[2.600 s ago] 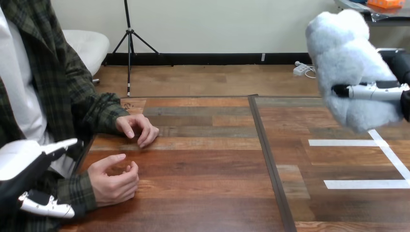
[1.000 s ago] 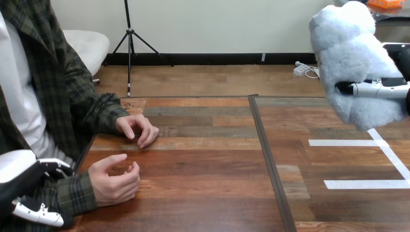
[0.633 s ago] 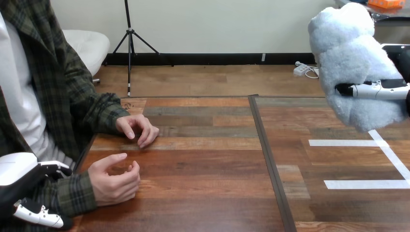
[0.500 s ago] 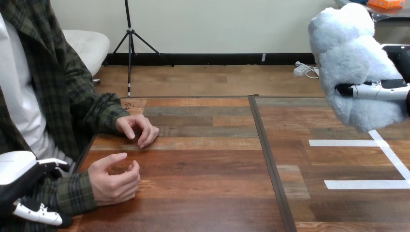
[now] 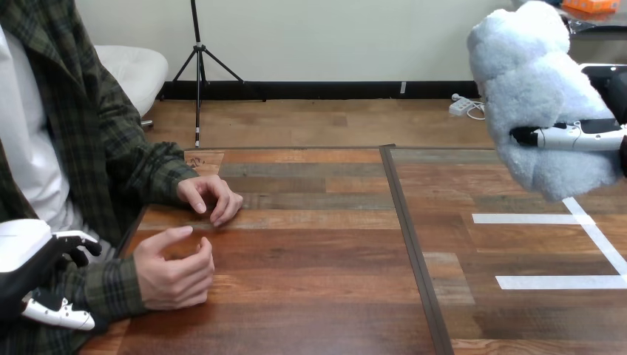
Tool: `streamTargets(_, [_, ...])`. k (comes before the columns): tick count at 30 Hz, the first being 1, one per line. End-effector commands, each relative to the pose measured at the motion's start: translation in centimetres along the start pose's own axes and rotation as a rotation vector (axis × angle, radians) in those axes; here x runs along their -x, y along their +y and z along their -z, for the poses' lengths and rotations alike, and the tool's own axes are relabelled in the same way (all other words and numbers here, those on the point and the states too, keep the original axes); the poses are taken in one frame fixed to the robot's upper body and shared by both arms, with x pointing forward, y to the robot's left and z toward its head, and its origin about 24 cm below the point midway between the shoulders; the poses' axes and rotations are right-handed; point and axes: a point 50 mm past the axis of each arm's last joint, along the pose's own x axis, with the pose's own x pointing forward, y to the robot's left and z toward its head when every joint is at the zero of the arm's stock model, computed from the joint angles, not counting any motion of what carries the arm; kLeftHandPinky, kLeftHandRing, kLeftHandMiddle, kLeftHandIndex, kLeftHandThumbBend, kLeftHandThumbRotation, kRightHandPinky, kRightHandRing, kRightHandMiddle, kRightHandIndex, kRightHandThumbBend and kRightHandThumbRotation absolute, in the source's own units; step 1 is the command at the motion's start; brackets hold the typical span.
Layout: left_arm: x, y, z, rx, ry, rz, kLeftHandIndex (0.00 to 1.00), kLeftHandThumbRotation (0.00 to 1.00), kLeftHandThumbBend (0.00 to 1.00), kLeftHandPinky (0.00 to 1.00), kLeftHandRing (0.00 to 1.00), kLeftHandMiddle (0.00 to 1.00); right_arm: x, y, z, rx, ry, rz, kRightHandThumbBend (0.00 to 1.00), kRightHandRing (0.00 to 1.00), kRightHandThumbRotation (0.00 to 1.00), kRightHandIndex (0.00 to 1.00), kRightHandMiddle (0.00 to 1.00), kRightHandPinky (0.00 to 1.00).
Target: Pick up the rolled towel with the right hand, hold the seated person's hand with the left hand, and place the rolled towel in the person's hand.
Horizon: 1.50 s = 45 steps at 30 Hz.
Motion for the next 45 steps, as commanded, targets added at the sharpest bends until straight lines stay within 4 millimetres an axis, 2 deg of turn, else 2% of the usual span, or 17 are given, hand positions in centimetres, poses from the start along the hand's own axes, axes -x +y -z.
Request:
streamTargets(1, [-1.7, 1.5, -1.1, 0.019, -0.039, -0.099, 0.69, 0.36, 1.0, 0.59, 0.61, 0.65, -0.7, -1.0, -3.3, 0.014, -0.143, 0.043, 0.62, 0.05, 0.0, 0.1, 0.1, 0.02])
streamTargets(16, [-2.4, 0.8, -2.0, 0.036, -0.045, -0.177, 0.59, 0.2, 0.9, 0.49, 0.51, 0.56, -0.5, -0.9, -3.4, 0.011, -0.157, 0.032, 0.62, 0.06, 0.0, 0.1, 0.1, 0.02])
streamTargets(45, [-3.2, 0.5, -3.2, 0.04, -0.07, -0.286, 0.48, 0.12, 0.84, 0.36, 0.4, 0.46, -0.5, -0.9, -3.5, 0.005, -0.16, 0.031, 0.61, 0.05, 0.0, 0.1, 0.1, 0.02])
